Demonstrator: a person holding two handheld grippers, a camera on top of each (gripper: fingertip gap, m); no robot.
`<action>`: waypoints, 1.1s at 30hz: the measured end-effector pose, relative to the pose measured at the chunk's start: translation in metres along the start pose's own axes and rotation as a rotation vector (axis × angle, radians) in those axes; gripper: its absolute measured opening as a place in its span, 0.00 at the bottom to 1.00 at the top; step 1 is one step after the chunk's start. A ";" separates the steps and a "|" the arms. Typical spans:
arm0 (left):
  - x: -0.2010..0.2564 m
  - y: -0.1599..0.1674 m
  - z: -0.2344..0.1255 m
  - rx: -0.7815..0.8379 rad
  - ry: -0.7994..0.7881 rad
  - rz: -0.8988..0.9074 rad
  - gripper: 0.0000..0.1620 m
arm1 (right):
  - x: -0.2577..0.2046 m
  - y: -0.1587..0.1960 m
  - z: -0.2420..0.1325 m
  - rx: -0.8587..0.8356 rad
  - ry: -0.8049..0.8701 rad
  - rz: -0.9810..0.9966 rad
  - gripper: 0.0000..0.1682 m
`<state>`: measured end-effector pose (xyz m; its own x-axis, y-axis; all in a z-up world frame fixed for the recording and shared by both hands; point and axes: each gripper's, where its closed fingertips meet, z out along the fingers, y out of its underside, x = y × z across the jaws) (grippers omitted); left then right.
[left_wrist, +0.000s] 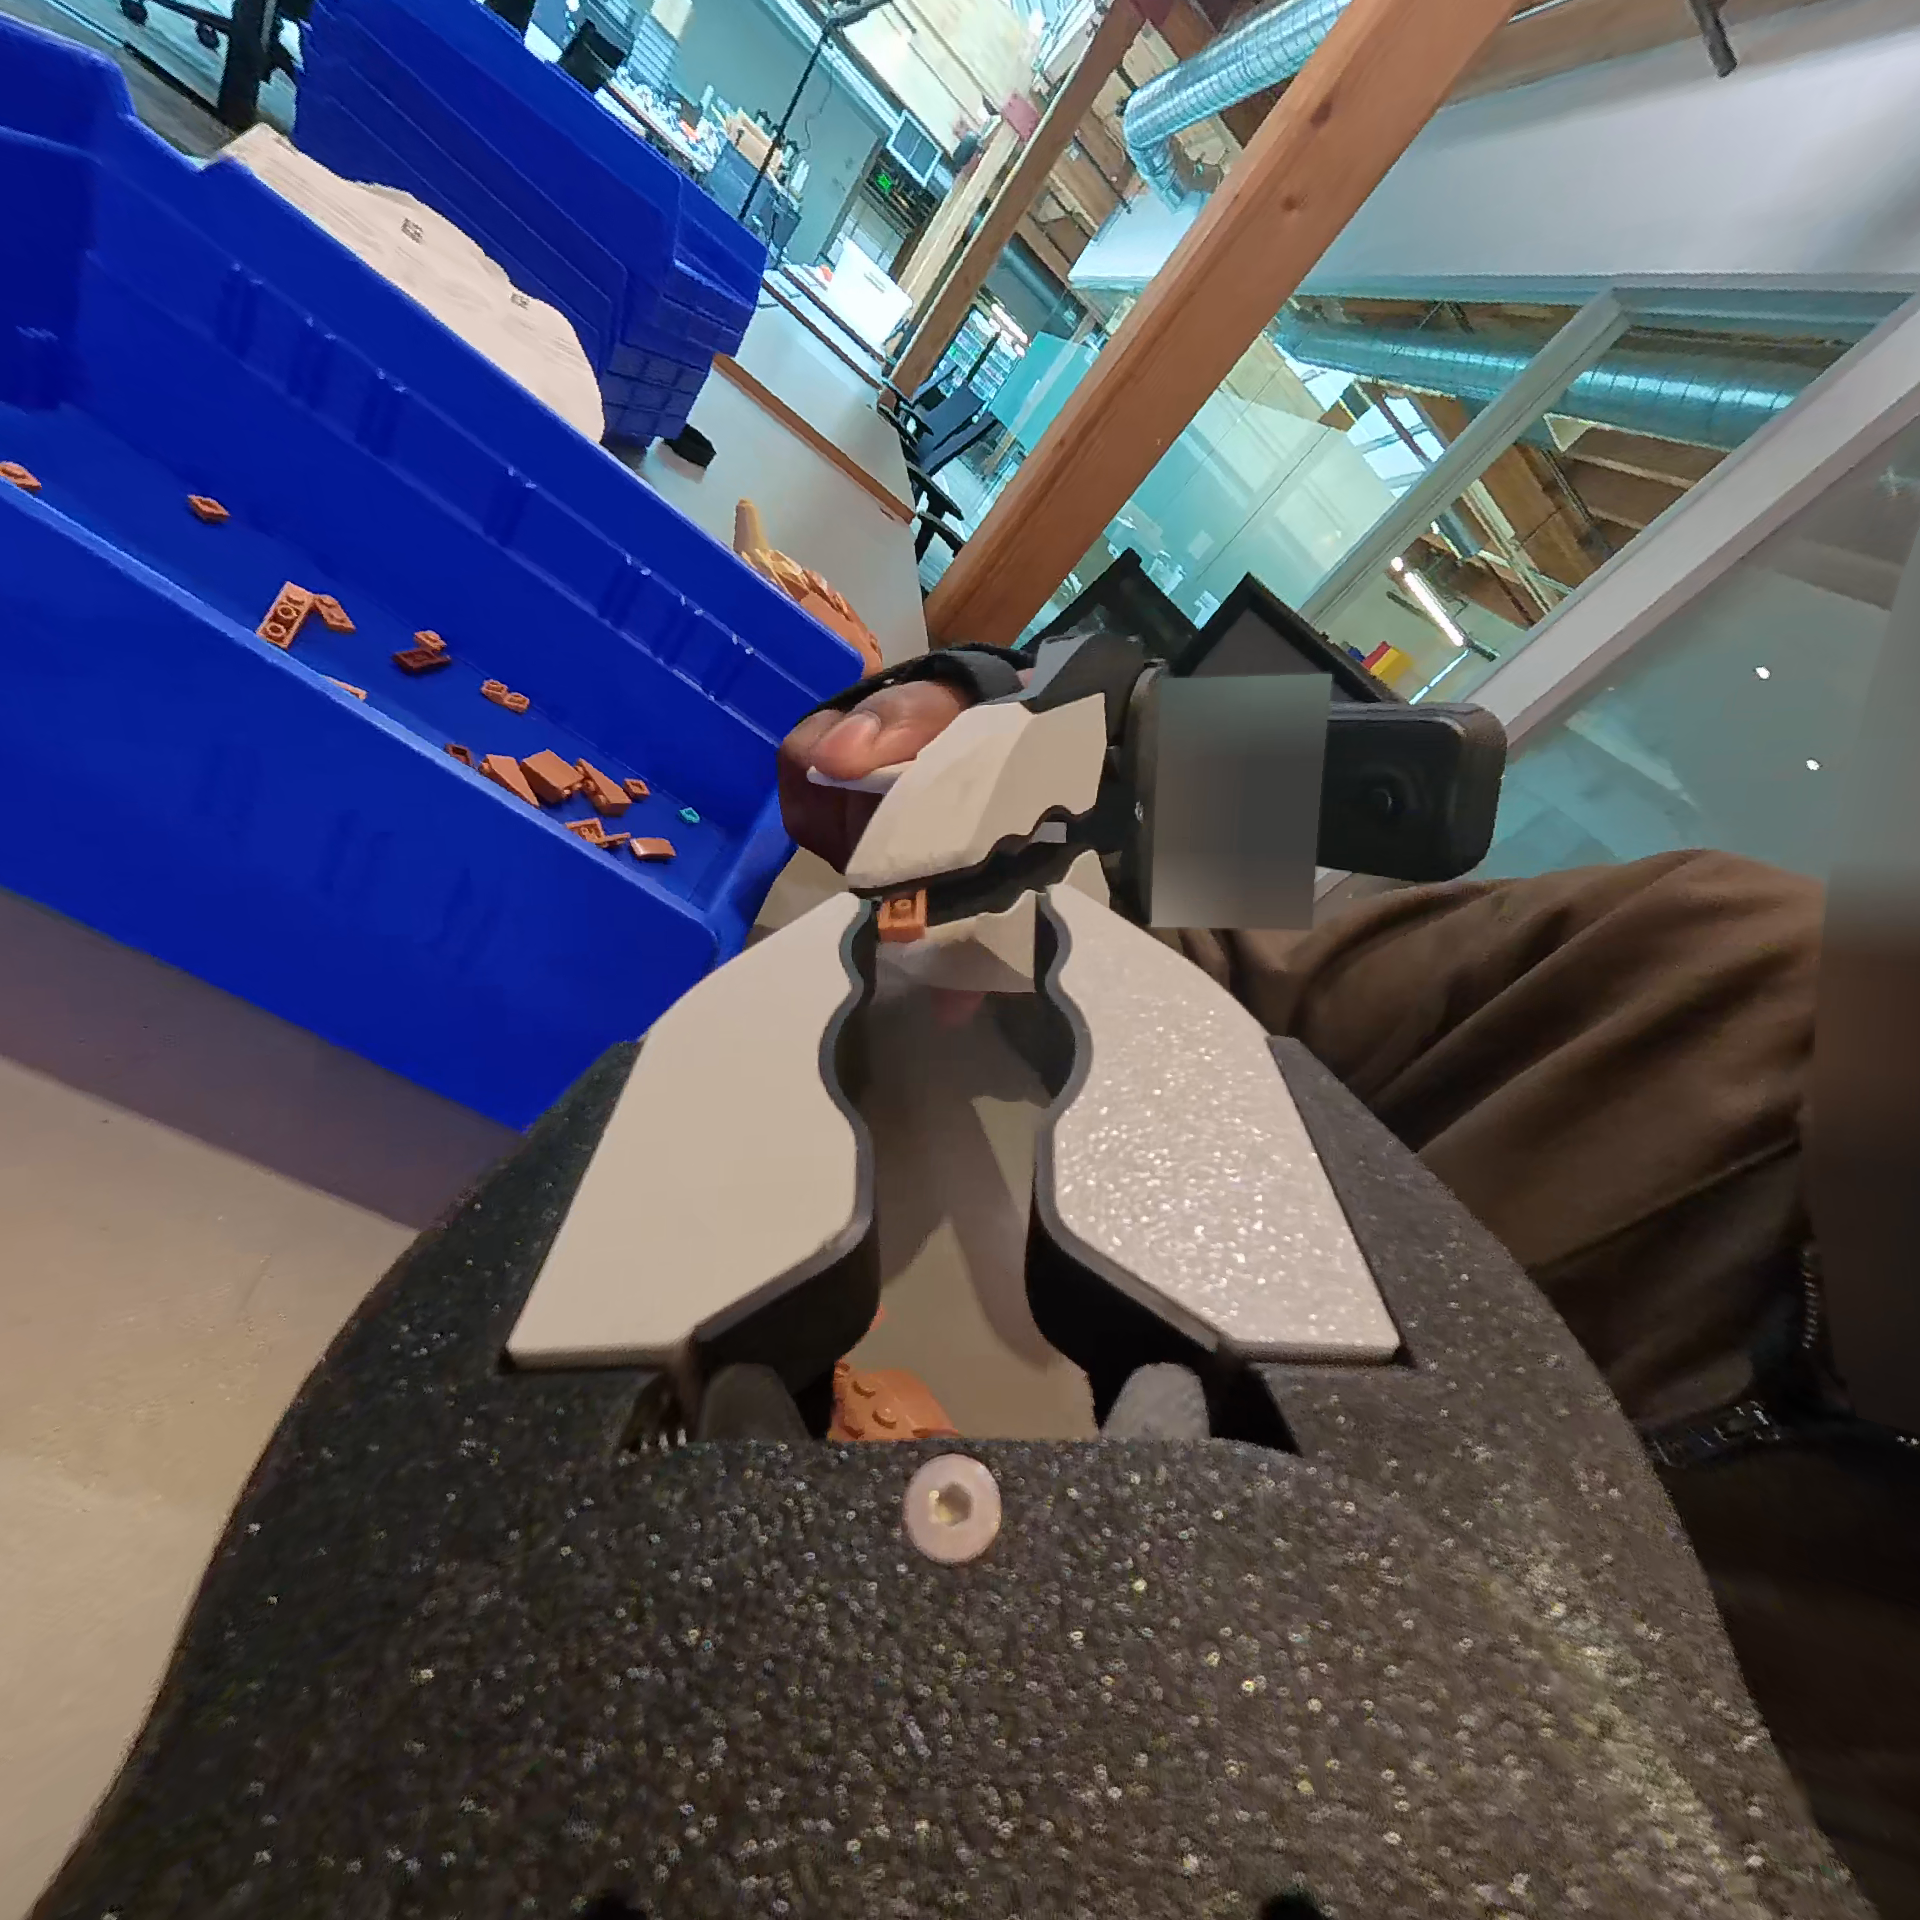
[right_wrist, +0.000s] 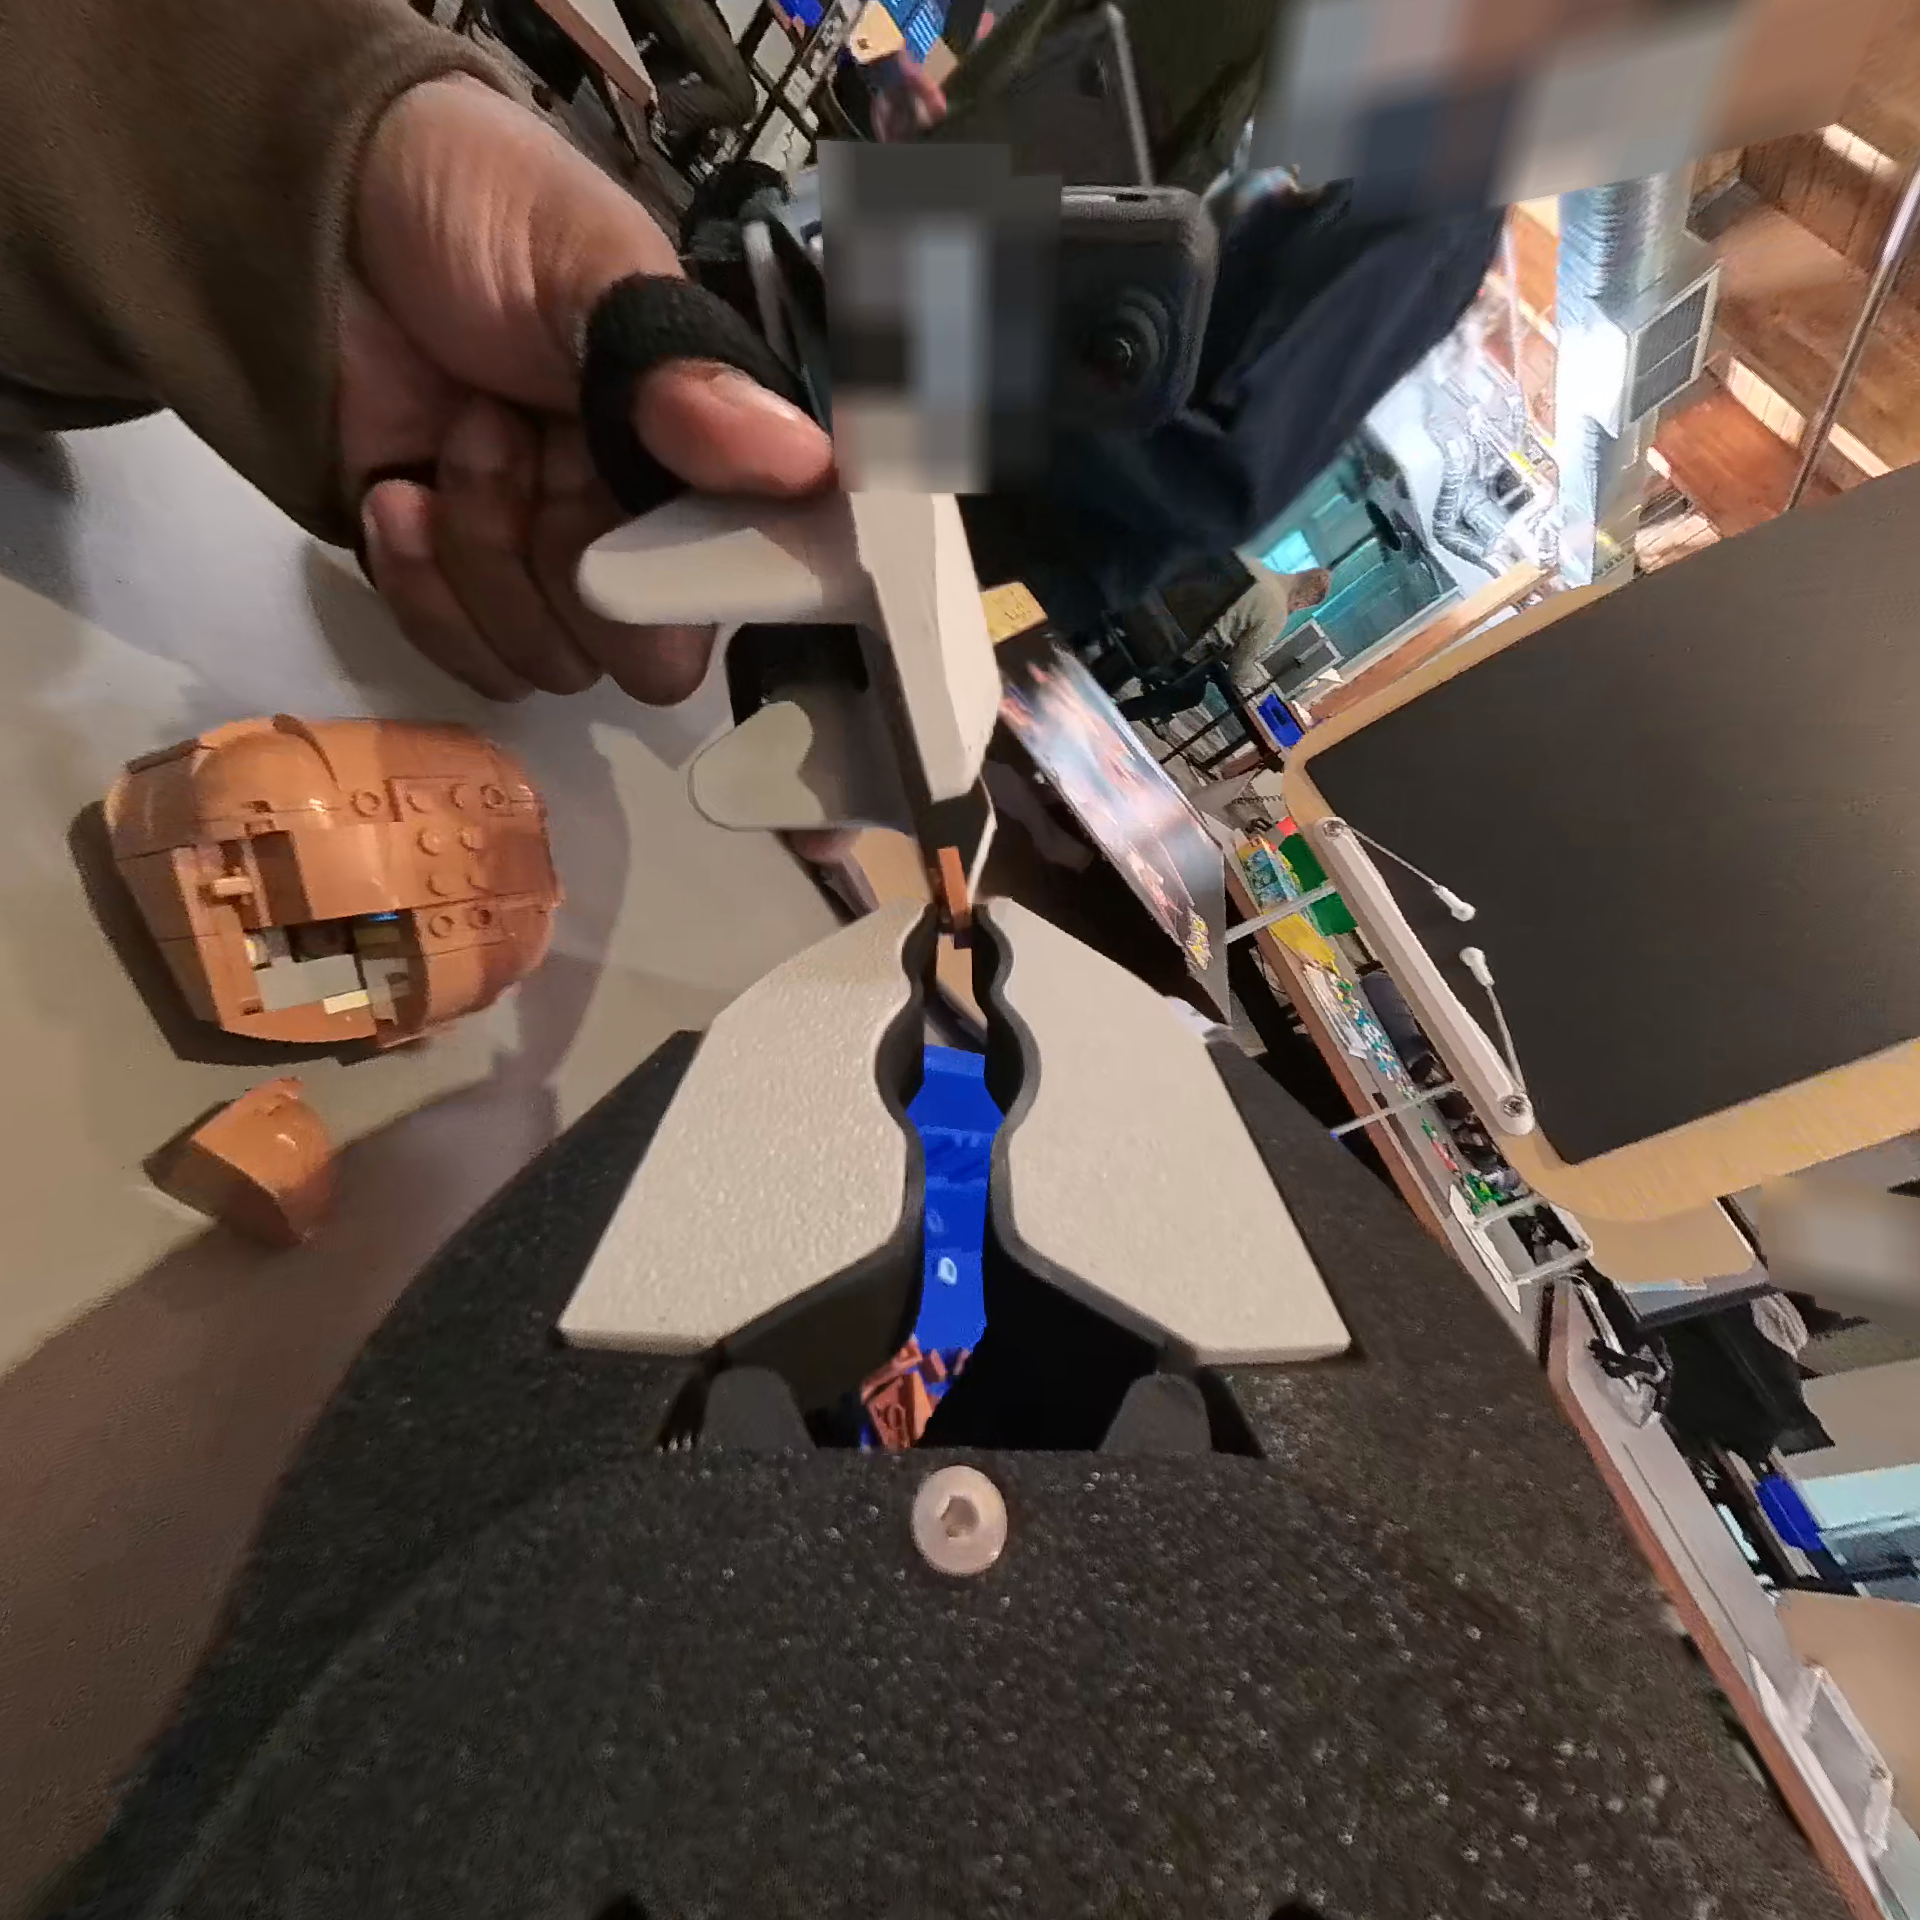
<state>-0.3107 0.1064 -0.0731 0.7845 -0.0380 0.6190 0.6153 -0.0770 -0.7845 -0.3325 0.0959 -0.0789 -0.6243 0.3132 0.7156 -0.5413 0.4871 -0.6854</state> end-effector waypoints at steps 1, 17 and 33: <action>-0.001 -0.003 -0.002 0.021 -0.008 -0.002 0.18 | 0.003 0.001 -0.001 -0.003 0.014 -0.003 0.03; -0.005 -0.024 -0.024 0.111 -0.077 0.046 0.19 | 0.035 0.047 -0.012 -0.217 0.048 0.173 0.11; -0.006 -0.023 -0.025 0.090 -0.100 0.072 0.18 | -0.145 0.042 -0.020 -0.388 -0.854 0.178 0.16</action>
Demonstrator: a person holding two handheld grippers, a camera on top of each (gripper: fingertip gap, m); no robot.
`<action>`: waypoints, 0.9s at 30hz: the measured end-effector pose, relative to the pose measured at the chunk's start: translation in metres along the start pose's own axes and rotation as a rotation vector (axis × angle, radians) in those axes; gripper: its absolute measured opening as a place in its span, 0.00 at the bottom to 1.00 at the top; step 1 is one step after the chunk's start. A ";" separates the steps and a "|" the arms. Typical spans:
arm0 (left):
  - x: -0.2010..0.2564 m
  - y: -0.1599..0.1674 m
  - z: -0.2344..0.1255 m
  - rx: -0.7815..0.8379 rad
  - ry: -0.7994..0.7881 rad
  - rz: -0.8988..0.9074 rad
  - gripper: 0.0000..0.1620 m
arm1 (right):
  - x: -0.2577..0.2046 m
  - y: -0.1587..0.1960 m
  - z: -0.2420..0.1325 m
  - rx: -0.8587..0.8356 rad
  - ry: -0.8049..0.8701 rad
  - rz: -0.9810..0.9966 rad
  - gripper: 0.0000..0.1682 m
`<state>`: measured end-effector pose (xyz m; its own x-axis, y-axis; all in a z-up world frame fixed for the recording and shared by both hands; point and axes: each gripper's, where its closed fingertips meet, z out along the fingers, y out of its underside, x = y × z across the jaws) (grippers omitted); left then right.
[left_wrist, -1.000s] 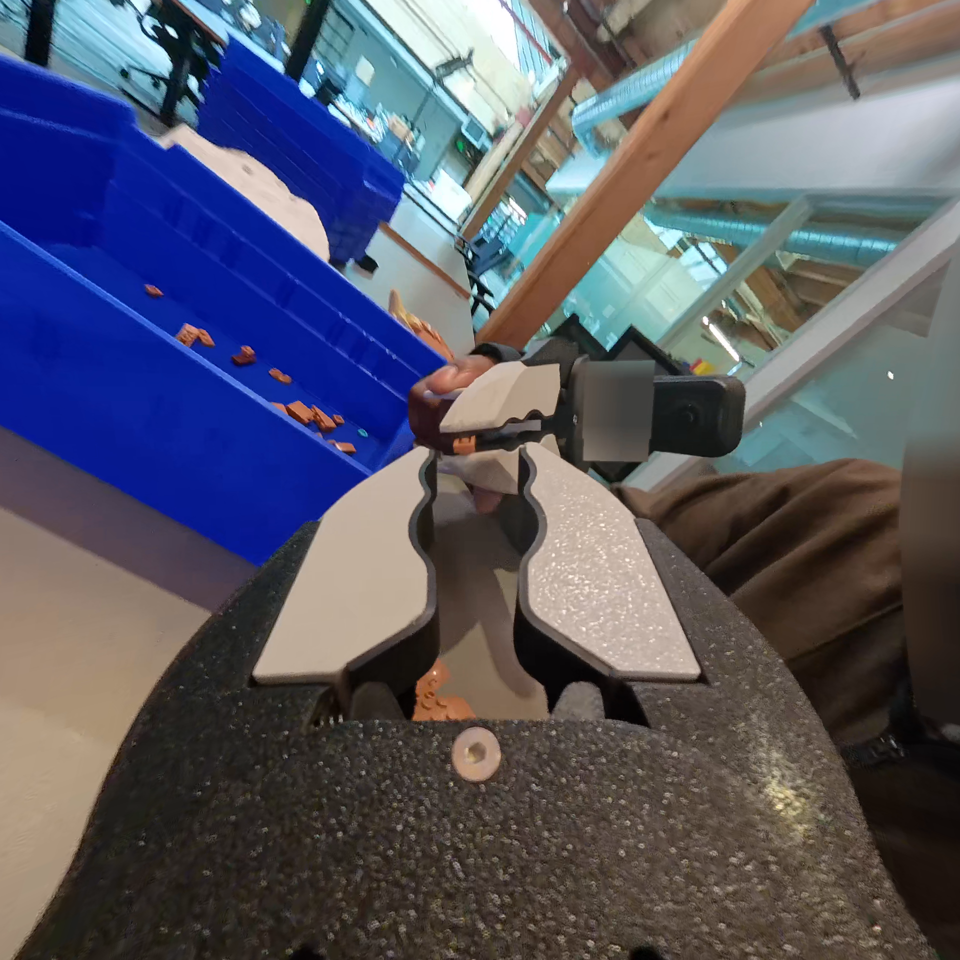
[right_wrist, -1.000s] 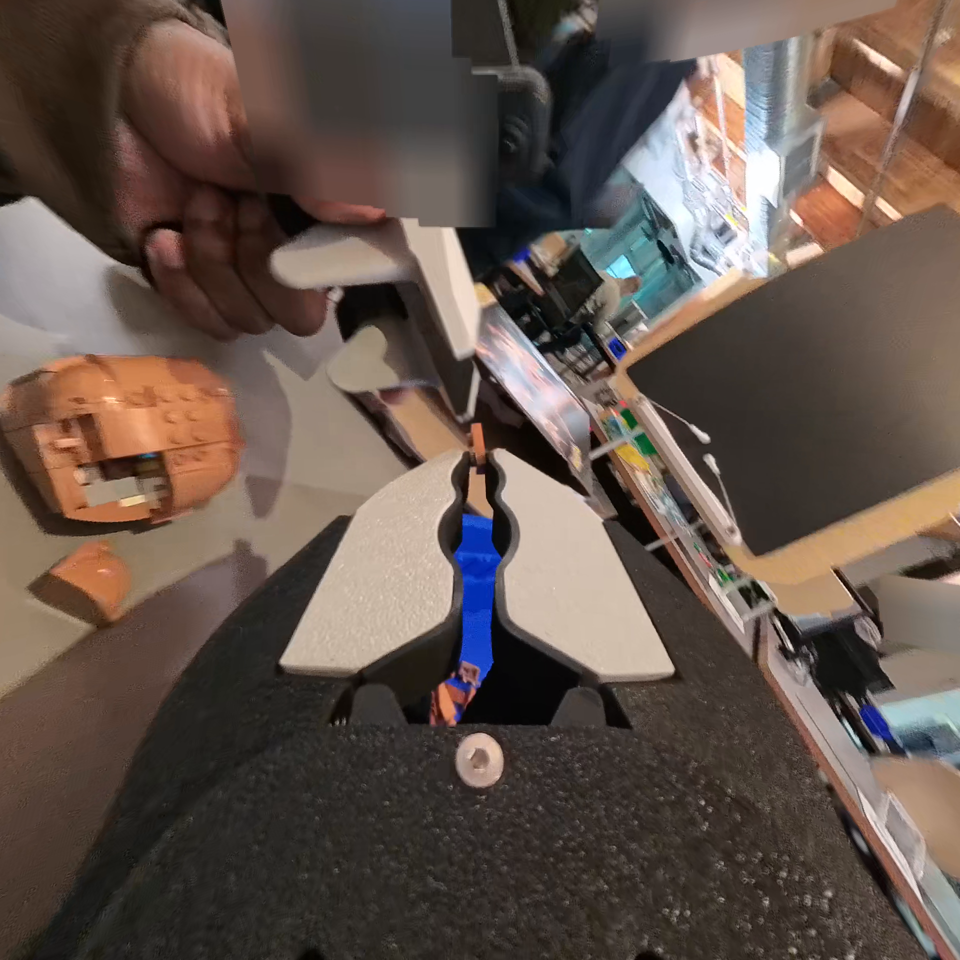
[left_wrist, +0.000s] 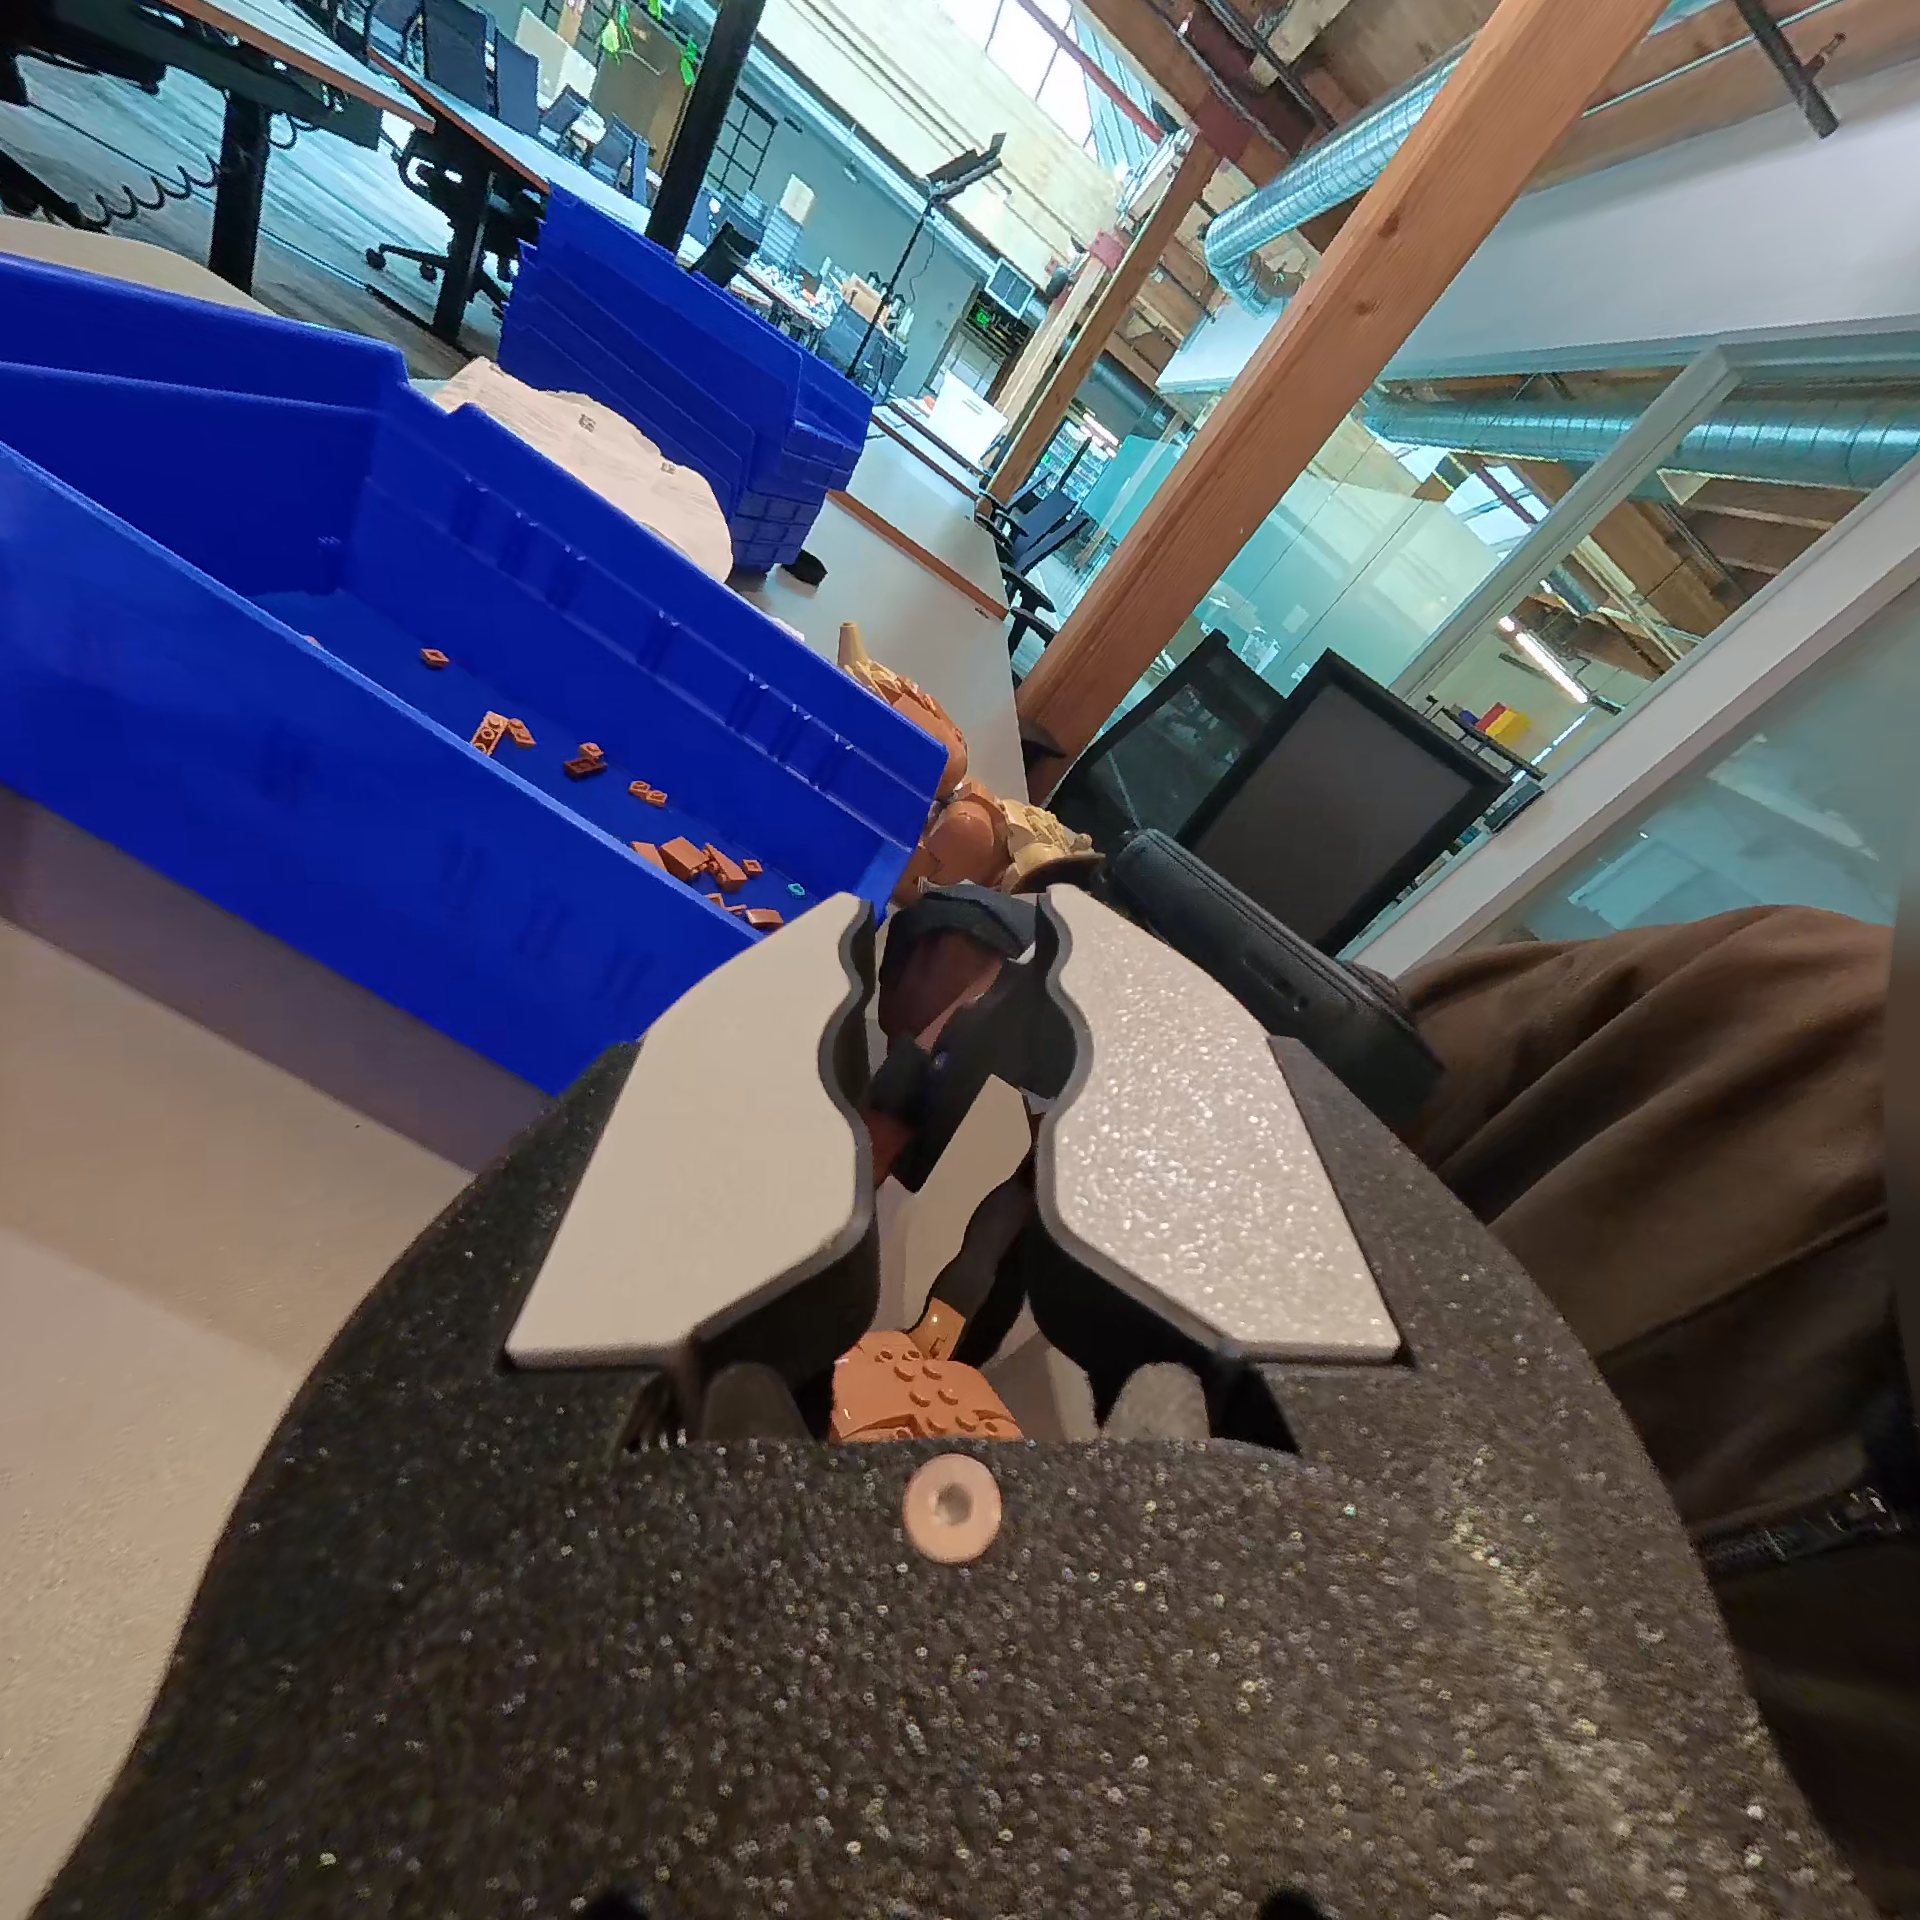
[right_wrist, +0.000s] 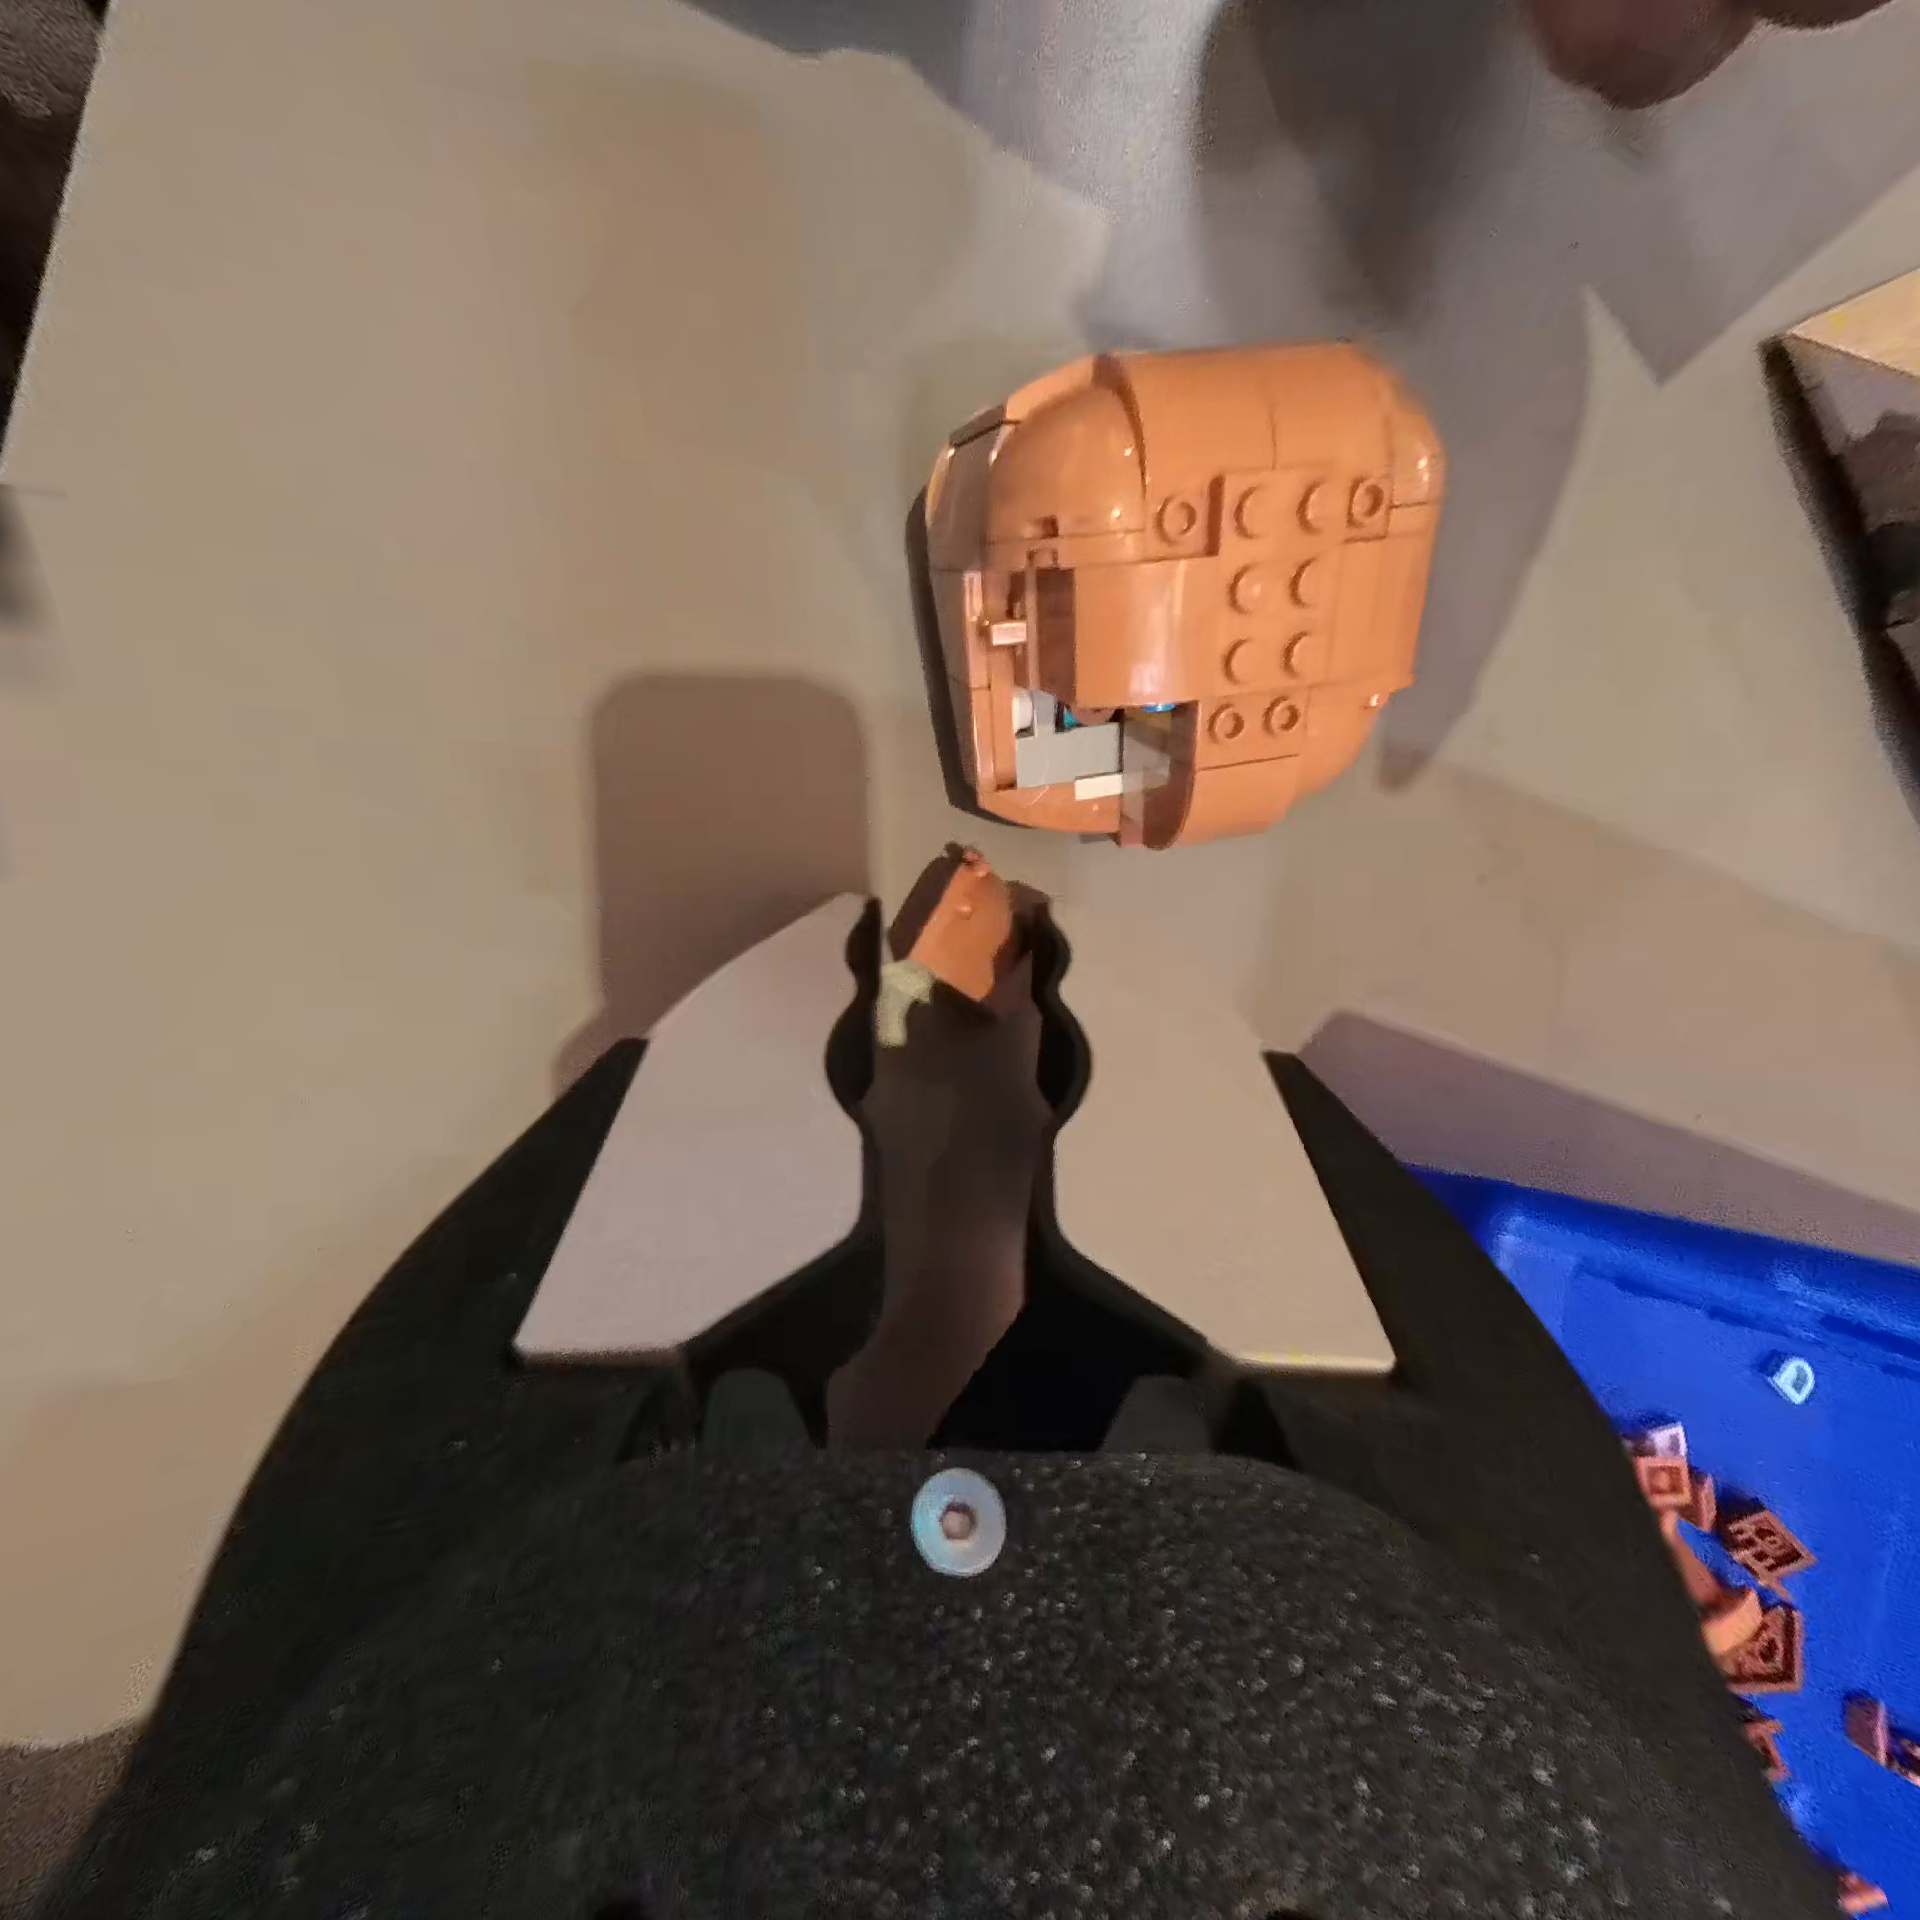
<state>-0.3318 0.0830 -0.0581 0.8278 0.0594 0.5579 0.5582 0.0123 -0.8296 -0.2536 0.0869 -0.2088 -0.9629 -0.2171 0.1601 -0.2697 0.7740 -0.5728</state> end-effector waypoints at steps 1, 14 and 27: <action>0.000 0.001 0.000 -0.003 0.001 -0.001 0.18 | 0.001 0.000 0.000 0.000 0.001 0.003 0.14; 0.014 0.007 0.002 -0.064 0.059 0.078 0.18 | 0.044 -0.077 -0.108 0.720 0.294 0.001 0.13; 0.037 0.001 0.015 0.041 -0.074 0.780 0.26 | 0.076 -0.083 -0.151 1.365 -0.226 0.696 0.13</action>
